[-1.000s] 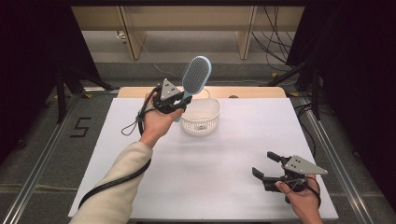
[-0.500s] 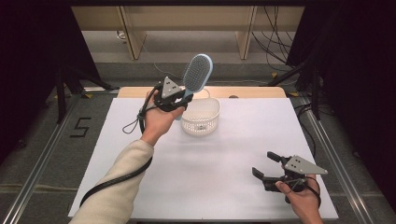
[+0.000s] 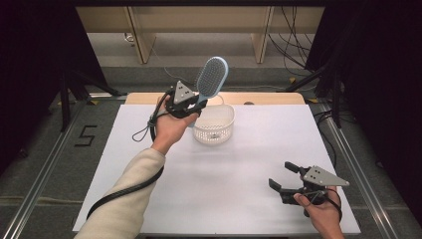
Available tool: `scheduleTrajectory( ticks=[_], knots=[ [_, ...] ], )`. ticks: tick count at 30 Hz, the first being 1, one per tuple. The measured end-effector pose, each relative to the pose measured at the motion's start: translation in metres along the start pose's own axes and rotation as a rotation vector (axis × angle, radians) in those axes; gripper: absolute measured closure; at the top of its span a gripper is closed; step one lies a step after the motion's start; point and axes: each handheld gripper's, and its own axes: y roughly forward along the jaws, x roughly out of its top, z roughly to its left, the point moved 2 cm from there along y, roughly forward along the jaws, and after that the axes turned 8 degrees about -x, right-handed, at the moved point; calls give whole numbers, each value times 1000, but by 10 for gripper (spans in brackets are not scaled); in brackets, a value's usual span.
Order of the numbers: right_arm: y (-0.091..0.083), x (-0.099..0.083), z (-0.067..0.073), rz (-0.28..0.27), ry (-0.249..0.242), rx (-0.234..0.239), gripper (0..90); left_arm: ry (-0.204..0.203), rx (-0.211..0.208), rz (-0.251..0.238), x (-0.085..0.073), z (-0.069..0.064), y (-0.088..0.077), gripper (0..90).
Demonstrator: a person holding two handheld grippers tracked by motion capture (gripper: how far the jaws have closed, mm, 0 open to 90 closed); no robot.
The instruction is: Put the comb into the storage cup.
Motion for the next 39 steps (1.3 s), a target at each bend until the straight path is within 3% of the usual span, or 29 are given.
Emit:
scheduleTrajectory(
  ticks=[39],
  knots=[
    [0,0,0,-4,0,1,154,1,2,-11,3,4,6,698]
  ],
)
